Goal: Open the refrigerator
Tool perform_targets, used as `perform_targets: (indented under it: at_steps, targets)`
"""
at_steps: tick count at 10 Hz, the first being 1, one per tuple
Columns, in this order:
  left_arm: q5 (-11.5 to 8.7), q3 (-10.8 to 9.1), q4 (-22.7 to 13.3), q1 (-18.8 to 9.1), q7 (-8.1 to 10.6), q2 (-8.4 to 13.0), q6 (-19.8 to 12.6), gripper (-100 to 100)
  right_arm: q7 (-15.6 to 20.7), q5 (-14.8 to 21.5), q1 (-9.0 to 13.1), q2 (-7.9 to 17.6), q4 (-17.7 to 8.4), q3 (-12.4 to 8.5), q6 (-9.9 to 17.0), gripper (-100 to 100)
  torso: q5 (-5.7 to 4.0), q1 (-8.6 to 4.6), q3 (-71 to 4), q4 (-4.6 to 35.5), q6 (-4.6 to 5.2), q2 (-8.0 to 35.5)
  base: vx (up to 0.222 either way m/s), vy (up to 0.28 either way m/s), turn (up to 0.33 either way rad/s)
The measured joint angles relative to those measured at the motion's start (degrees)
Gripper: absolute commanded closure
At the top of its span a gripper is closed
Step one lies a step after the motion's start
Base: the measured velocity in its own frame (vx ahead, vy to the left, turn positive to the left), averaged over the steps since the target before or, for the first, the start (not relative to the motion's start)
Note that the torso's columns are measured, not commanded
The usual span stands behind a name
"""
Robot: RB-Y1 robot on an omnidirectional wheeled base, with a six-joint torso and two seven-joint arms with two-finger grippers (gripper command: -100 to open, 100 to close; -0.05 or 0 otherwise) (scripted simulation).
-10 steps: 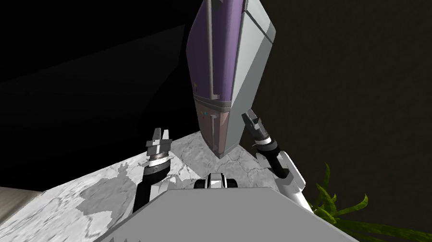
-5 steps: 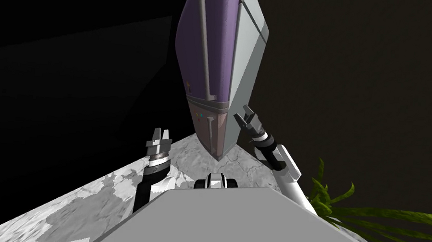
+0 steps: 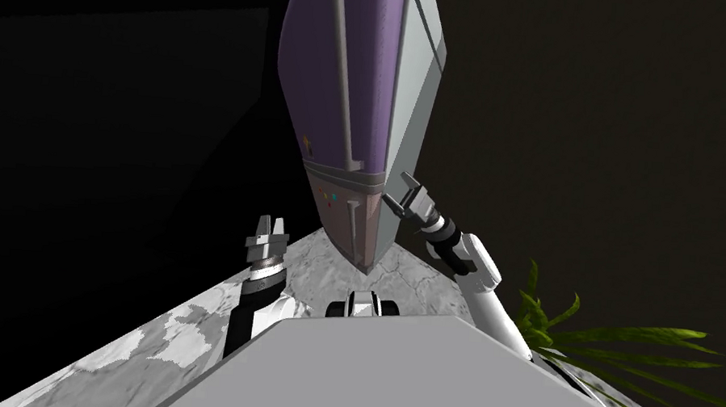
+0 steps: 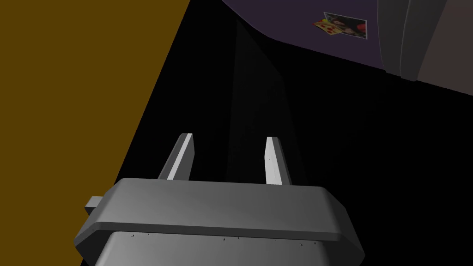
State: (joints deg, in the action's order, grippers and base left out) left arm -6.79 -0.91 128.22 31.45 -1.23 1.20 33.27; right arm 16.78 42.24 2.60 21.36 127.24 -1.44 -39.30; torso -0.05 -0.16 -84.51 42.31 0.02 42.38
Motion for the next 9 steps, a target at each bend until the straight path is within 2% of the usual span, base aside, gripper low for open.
perform_targets:
  at_steps: [4, 6, 7, 9]
  targets:
    - [0.0, 0.01, 0.0, -0.01, 0.0, 0.0, 0.0, 0, 1.49, 5.93, 4.84, 2.18, -1.57, 0.69, -1.67, -100, 0.07, 0.22, -0.07, -0.04, -0.06, -0.08, 0.094, 0.095, -0.201]
    - [0.0, 0.0, 0.0, 0.0, 0.0, 0.0, 0.0, 0, 2.3, 9.5, 8.5, 3.99, -3.16, 0.83, -2.97, -100, 0.06, 0.22, -0.06, -0.03, -0.01, -0.1, 0.084, 0.125, -0.203]
    - [0.0, 0.01, 0.0, -0.01, 0.0, 0.0, 0.0, 0, 2.73, 10.53, 9.27, 4.44, -3.57, 0.74, -3.61, -100, 0.06, 0.18, -0.03, -0.02, -0.05, -0.04, 0.073, 0.124, -0.196]
    - [0.0, 0.0, 0.0, 0.0, 0.0, 0.0, 0.0, 0, 3.72, 13.8, 12.41, 6.35, -5.04, 0.76, -5.08, -100, 0.06, 0.19, -0.09, -0.04, -0.02, -0.15, 0.084, 0.123, -0.196]
